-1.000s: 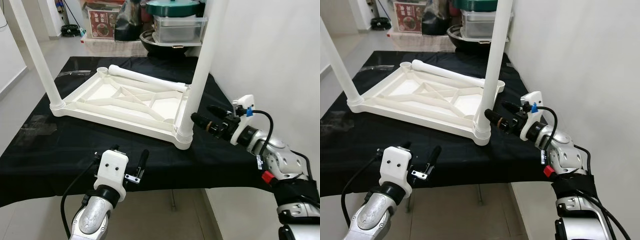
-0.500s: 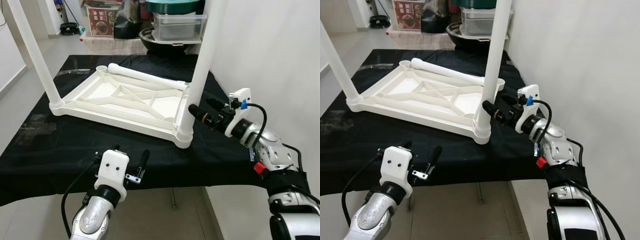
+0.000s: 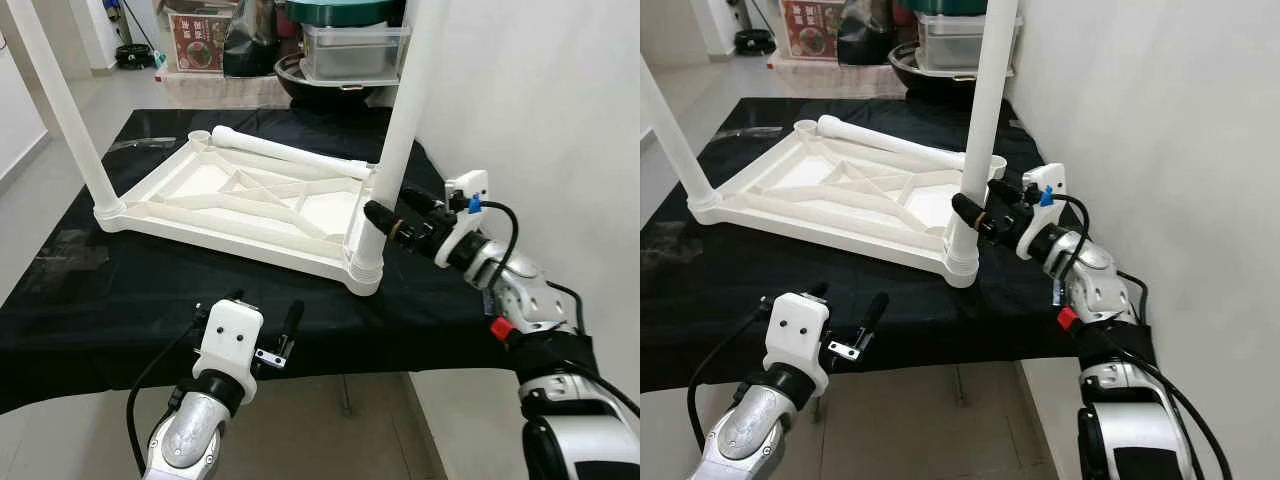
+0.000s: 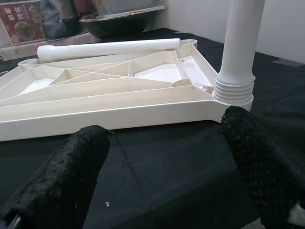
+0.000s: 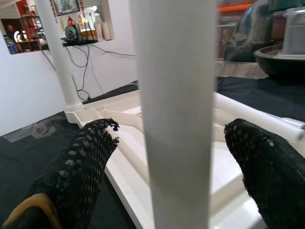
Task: Building children table
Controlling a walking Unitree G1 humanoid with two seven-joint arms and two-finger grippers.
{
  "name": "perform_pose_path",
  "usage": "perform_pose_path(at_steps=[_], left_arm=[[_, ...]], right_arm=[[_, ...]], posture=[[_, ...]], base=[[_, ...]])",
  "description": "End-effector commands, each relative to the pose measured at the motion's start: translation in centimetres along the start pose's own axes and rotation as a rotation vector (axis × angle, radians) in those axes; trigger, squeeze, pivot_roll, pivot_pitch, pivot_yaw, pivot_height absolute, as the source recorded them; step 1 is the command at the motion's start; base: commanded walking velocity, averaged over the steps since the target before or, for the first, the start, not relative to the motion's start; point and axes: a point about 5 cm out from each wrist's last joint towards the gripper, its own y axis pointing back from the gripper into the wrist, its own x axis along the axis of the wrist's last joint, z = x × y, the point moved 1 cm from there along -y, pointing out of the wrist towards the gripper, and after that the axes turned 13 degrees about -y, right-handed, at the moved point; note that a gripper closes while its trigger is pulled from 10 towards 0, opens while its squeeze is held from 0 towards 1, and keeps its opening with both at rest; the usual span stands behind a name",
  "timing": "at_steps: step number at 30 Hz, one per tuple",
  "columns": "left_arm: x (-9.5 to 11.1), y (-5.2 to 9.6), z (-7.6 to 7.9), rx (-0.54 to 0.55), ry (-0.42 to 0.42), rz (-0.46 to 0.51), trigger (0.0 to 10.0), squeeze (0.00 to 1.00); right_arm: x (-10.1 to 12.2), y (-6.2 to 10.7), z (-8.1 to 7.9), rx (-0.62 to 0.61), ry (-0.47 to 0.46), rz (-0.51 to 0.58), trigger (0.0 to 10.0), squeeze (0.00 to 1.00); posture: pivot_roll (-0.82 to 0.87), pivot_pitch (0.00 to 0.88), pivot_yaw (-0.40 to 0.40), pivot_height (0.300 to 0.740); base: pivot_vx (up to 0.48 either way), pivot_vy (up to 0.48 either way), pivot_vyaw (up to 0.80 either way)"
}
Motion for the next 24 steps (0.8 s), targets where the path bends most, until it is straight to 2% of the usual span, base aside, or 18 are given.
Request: perform_pose_path(at_steps=[1,24], left_arm=[[0.3,0.0,0.1,-0.009,-0.007,0.008,10.0,0.0],[0.6,0.0,0.5,-0.022,-0.01,0.018,10.0,0.0]], right_arm=[[0.1,-0.1,0.0,0.003,0.011,0.001,10.0,0.0],[0.0,-4.7,-2.3,0.074,0.0,0.007,10.0,0.0]], posture=[[0.11,0.08,-0.063,0.74],[0.11,0.078,-0.074,0.74]], base=[[0.0,0.0,0.0],[0.0,0.0,0.0]])
